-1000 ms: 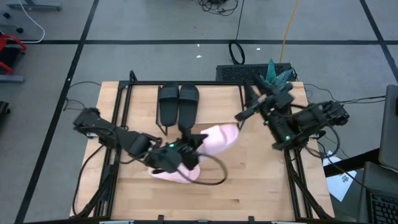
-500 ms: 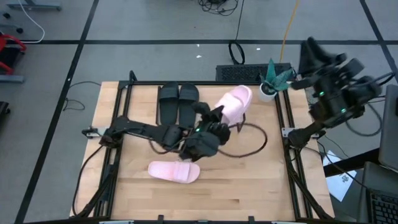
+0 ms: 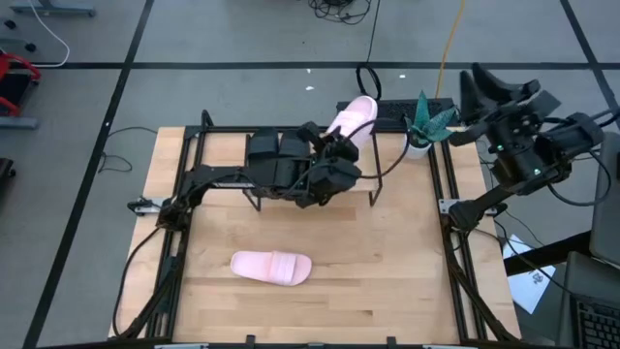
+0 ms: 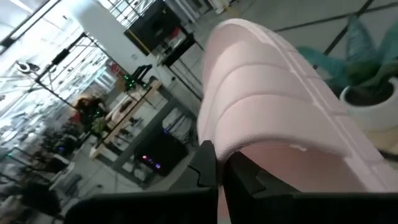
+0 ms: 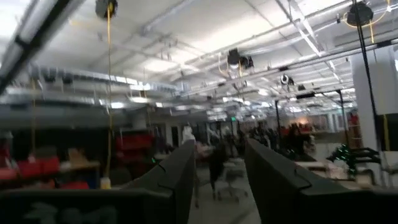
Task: Pick and place slides into the shelf
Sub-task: Put the top pink slide on the shelf
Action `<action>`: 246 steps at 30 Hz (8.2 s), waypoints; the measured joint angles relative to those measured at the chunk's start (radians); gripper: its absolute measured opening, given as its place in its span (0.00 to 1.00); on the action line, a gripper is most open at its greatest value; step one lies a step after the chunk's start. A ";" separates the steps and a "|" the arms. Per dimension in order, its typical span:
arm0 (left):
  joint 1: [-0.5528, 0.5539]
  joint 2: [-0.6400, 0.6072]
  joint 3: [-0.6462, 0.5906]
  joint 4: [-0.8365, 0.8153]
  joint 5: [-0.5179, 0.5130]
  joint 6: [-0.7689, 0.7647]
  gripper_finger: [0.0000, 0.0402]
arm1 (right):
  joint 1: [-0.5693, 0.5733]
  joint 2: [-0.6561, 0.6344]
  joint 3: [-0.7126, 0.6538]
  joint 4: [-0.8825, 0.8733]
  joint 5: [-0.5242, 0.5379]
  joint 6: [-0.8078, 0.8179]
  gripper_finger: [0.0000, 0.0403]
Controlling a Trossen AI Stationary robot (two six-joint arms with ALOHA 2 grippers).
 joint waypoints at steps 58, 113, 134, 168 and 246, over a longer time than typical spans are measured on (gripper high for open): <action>-0.089 -0.114 0.000 0.558 -0.326 0.552 0.00 | -0.197 0.207 -0.775 0.224 -0.440 1.666 0.45; 0.027 -0.020 0.000 0.302 -0.018 0.184 0.00 | -0.262 0.276 -0.774 0.245 -0.421 1.844 0.68; 0.033 -0.020 0.000 0.300 0.001 0.134 0.00 | -0.264 0.276 -0.774 0.214 -0.320 1.888 0.67; 0.047 -0.021 0.000 0.208 0.033 -0.005 0.00 | -0.255 0.276 -0.774 0.260 -0.334 1.953 0.68; 0.054 -0.022 -0.019 0.219 -0.032 0.201 0.02 | -0.243 0.347 -0.669 0.129 -0.243 1.962 0.08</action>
